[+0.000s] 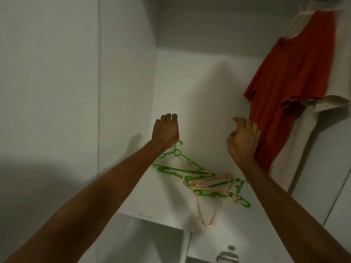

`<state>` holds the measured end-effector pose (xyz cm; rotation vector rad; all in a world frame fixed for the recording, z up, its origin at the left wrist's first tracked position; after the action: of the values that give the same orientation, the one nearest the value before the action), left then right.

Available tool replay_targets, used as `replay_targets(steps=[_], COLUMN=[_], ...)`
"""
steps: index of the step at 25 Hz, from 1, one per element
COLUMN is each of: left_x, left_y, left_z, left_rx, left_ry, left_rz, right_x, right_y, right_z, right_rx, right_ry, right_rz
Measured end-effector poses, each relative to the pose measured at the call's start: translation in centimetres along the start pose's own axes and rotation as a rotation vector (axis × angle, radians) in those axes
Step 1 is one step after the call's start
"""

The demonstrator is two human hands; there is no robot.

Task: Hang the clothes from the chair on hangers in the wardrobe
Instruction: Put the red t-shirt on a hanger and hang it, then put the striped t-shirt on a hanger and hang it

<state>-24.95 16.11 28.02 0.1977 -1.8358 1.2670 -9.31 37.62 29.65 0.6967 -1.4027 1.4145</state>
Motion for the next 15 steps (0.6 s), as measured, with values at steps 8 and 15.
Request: replay_targets(steps=[8, 15], left_x=[-22.5, -45.3], left_y=[-2.8, -12.2], left_z=[10.3, 18.6], left_rx=[-0.016, 0.044], left_ry=[-0.083, -0.329], left_rz=[0.121, 0.205], right_x=[-16.8, -34.0], right_y=[5.7, 1.5], right_z=[12.7, 25.7], right_rx=[0.242, 0.418], right_ry=[0.000, -0.119], right_rz=[0.277, 0.458])
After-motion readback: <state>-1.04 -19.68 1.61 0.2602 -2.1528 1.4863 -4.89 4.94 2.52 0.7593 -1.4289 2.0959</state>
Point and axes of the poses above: each hand's wrist, its own x-axis towards the middle knuckle, its own y-axis out of the palm, z = x × y, the point moved 4 cm from there along x, towards the middle knuckle, and after that the axes turned 2 degrees about -y, right-handed, at the moved point
